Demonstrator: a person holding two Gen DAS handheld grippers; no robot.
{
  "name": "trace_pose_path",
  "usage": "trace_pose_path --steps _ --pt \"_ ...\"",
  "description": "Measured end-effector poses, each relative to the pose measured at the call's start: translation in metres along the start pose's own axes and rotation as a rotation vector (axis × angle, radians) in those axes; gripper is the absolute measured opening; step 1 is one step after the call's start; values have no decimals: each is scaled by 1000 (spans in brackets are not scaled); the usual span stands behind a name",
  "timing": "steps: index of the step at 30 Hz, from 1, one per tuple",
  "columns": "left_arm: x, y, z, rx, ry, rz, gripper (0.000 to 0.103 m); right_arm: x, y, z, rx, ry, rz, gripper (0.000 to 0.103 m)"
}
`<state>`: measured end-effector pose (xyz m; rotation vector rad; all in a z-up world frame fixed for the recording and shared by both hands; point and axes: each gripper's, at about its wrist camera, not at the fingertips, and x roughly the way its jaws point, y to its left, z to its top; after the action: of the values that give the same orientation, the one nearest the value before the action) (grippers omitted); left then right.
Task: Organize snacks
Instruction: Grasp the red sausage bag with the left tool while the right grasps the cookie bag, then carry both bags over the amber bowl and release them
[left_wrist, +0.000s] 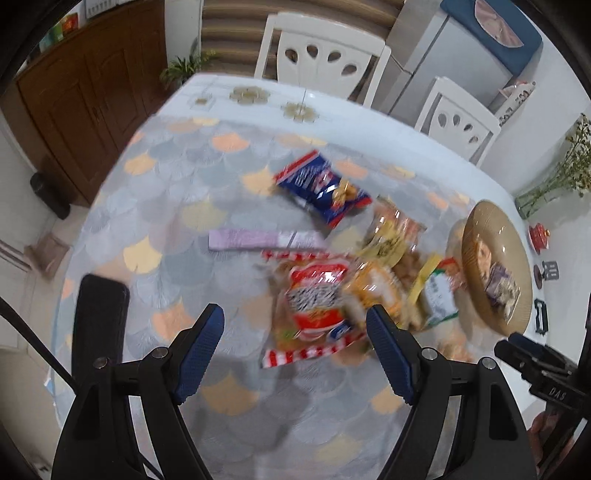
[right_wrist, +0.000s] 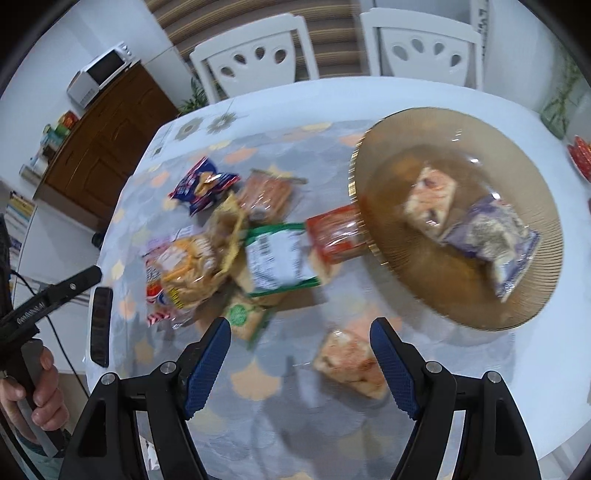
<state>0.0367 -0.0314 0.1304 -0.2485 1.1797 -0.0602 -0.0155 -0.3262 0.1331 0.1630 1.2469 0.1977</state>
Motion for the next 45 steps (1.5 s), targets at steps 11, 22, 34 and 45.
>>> trace_pose_path --steps 11,22,34,45 --pt "46 18 -5 44 96 -55 78 48 56 17 100 108 202 76" --pt "78 16 -3 148 161 -179 78 117 81 42 374 204 263 90" --pt "106 14 2 141 217 -321 78 131 67 38 489 190 276 62" --pt "122 3 3 112 258 -319 78 104 66 9 304 117 113 56"
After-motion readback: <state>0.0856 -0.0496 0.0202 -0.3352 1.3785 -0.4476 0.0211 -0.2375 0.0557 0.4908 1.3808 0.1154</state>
